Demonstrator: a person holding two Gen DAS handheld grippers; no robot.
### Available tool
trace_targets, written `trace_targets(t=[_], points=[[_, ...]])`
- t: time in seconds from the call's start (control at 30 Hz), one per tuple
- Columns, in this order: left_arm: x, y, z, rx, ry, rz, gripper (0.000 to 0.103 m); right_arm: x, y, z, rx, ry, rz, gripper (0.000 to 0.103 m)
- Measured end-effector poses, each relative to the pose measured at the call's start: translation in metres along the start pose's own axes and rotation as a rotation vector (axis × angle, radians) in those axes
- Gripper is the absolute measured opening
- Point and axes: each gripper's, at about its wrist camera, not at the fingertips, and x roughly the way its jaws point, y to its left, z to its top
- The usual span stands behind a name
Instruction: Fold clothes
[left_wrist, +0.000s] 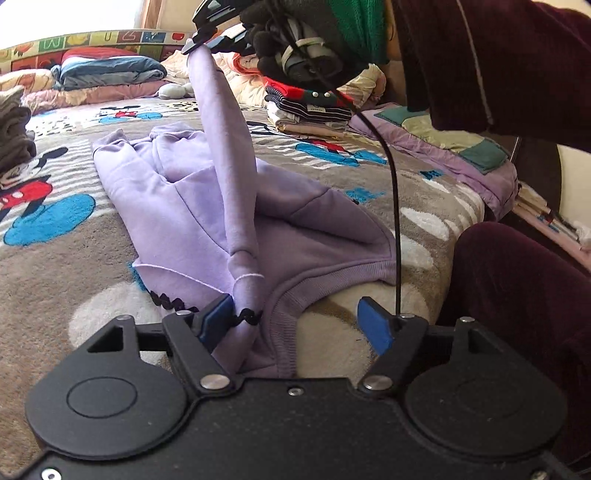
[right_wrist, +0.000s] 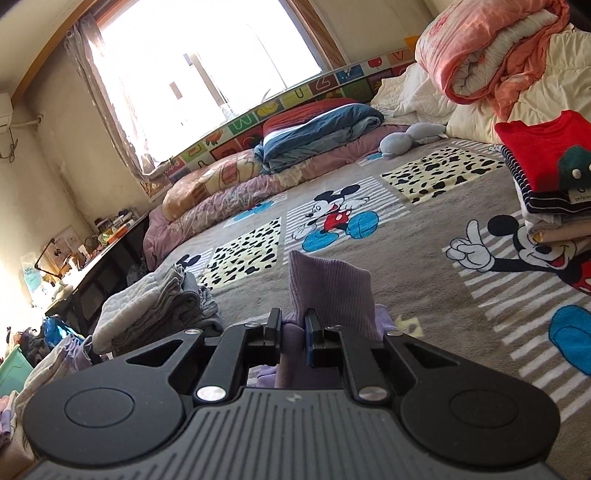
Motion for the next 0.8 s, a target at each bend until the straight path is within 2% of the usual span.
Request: trace_targets(t=[0.2,0.33,0.43,0.6,0.7,0.77,0.8], points=[[-0.006,0.031,0.004,-0.212,-0.012,-0.111,0.073,0.048,0.021,-0.008,-0.053,0.059,-0.056,0.013],[-0.008,0.047,0.003,-0.338,-0.020,-0.179,0.073,0.073,0.028,-0.012,-0.076,0.085,-0.086,0.007],[-0.010,0.052,0.003,-0.389,-0.028,-0.203,0.073,0.088,0.032,-0.011,-0.090,0.103,-0.095,0.007],[-0.014,0.051,0.006,-0.381,-0.030,-0.202,0.073,0.096,0.030,-0.008,-0.131,0.146,-0.061,0.007],[-0.014,0.047,0.007,-0.369,-0.024,-0.188,0.073,0.095,0.014,-0.006,-0.151,0.184,-0.007,0.011],[-0.014,0.047,0.008,-0.359,-0.021,-0.181,0.073,0.097,-0.003,-0.004,-0.162,0.240,0.021,0.030],[-0.015,0.048,0.008,-0.357,-0.020,-0.180,0.073,0.098,-0.010,-0.003,-0.181,0.265,0.021,0.042]])
